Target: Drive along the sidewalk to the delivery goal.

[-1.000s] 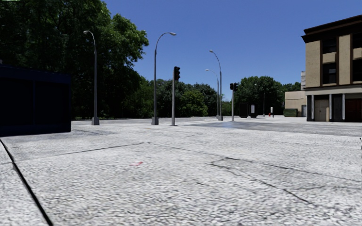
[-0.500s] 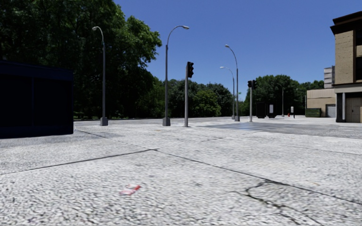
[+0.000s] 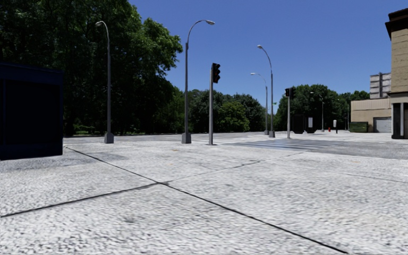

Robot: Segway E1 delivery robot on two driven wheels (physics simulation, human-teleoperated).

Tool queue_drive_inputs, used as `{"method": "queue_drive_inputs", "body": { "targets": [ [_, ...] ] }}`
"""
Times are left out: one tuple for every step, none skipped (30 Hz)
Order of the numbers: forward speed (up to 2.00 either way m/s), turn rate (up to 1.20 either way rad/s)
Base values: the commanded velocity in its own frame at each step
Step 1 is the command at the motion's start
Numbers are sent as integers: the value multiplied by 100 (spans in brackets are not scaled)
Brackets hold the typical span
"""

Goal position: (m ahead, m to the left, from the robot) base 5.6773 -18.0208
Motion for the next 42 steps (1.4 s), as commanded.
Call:
{"method": "queue_drive_inputs", "body": {
  "targets": [
    [200,0],
    [200,0],
    [200,0],
    [200,0],
    [200,0],
    [200,0],
    [200,0],
    [200,0],
    [200,0],
    [200,0],
    [200,0],
    [200,0],
    [200,0],
    [200,0],
    [200,0],
    [200,0],
    [200,0],
    [200,0],
    [200,0],
    [200,0],
    [200,0],
    [200,0],
    [200,0],
    [200,0],
    [200,0],
    [200,0],
    [200,0],
    [200,0],
    [200,0],
    [200,0],
    [200,0],
    [200,0],
    [200,0],
    [200,0],
    [200,0],
    [200,0],
    [200,0],
    [200,0],
    [200,0],
    [200,0],
    [200,0],
    [200,0]
  ]
}}
